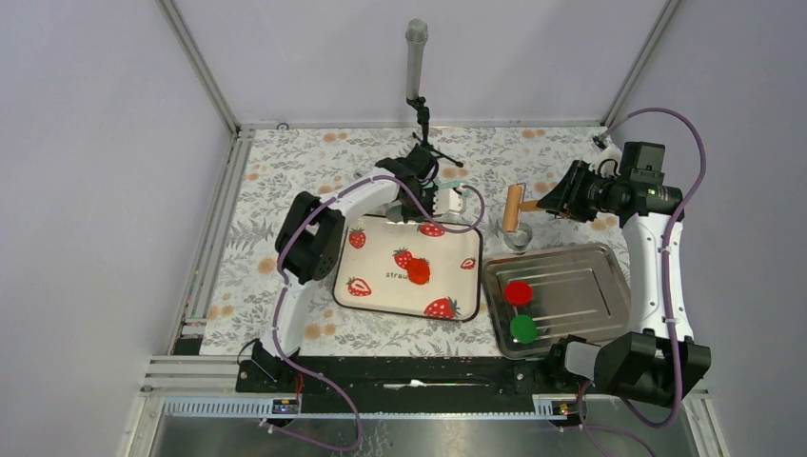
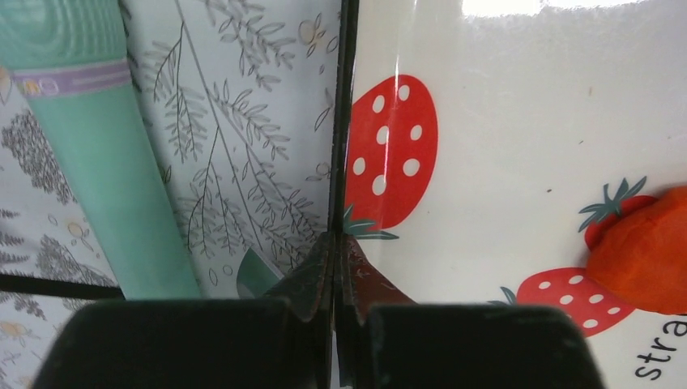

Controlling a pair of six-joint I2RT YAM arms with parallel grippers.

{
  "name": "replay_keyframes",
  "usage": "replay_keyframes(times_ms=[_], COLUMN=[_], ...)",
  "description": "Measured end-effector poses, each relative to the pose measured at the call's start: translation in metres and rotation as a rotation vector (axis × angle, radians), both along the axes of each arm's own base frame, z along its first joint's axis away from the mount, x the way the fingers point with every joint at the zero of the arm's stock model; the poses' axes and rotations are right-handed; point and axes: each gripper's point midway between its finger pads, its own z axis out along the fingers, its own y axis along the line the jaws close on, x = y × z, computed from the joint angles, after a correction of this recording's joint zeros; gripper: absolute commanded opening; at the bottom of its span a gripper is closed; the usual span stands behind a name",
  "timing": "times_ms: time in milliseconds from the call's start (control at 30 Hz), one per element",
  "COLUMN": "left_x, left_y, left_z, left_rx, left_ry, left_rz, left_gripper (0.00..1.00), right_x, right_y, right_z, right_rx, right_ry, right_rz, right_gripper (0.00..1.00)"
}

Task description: Roll out the dumpling wrappers from the dough

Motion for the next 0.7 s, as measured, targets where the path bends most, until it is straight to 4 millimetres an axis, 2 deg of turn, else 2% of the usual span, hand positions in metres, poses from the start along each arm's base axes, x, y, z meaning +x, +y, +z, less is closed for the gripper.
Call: replay_keyframes(times_ms=[233, 367, 467, 533, 600, 700], left_x=[0.005, -0.001, -0.012, -0.024, -0.031, -0.051], left_y=[0.009, 0.012, 0.015, 0.018, 0.021, 0.027], left_z=[-0.002, -0.002, -0.001, 0.011, 0.032, 0.082], left_rx=[0.002, -0.004, -0.030, -0.094, -0.172, -0.341], left_ry=[0.017, 0.028, 0.056, 0.078, 0.069, 0.037], left_rz=[0.082, 0.109, 0.131, 0.154, 0.170, 0.194], left_gripper=[0.00, 0.33, 0.50, 0.58, 0.60, 0.61], right_x=[0.000, 0.000, -0.002, -0.006, -0.007, -0.007], right_y=[0.000, 0.000, 0.002, 0.005, 0.008, 0.021], right_z=[-0.001, -0.004, -0.011, -0.018, -0.025, -0.039], right_rx=[0.001, 0.000, 0.009, 0.024, 0.033, 0.038], right_ry=[0.001, 0.002, 0.016, 0.038, 0.063, 0.112], right_rz=[0.000, 0.004, 0.013, 0.023, 0.034, 0.086], right_gripper=[0.00, 0.00, 0.00, 0.00, 0.00, 0.00])
